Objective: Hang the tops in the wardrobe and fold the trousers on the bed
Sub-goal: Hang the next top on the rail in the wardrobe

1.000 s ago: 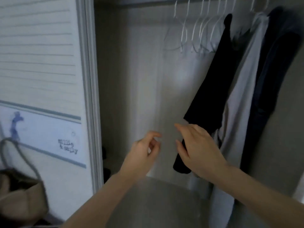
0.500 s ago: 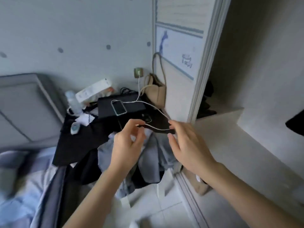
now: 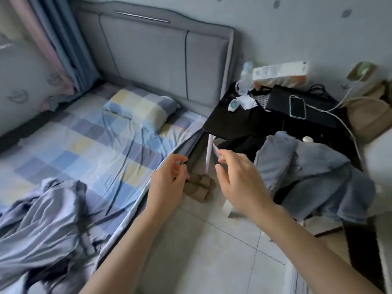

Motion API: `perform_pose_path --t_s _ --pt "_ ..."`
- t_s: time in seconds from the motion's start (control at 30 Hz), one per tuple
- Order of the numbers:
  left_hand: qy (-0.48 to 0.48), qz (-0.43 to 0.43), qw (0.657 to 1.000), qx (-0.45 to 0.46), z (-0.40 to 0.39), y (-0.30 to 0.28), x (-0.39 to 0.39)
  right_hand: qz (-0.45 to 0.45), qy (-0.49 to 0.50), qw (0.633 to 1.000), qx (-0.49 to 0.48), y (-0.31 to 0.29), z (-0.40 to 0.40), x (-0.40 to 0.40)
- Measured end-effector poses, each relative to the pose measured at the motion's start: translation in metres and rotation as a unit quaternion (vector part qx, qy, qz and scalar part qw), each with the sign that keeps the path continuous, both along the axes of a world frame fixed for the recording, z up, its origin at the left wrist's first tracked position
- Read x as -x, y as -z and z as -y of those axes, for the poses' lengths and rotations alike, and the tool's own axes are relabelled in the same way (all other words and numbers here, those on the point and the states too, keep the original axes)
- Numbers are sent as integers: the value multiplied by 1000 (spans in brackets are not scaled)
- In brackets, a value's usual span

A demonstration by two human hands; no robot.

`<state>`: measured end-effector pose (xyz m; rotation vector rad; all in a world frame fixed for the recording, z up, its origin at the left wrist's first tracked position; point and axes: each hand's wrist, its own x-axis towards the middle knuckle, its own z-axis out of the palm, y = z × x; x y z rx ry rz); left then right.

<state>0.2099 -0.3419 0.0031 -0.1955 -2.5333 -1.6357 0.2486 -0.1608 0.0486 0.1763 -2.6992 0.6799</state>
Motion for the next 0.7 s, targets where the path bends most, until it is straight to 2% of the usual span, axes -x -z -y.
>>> perform_pose_path --t_s 0.17,0.27,0.4,0.7 --pt "-136 74 988 27 136 33 -20 50 -120 991 -10 27 126 32" --pt "-211 138 967 18 230 54 -39 81 -184 980 -12 49 218 46" --pt "-325 204 923 18 371 96 -68 160 -278 947 -29 94 361 61" --pt "-419 379 824 44 554 195 -93 326 -387 856 -109 201 564 103"
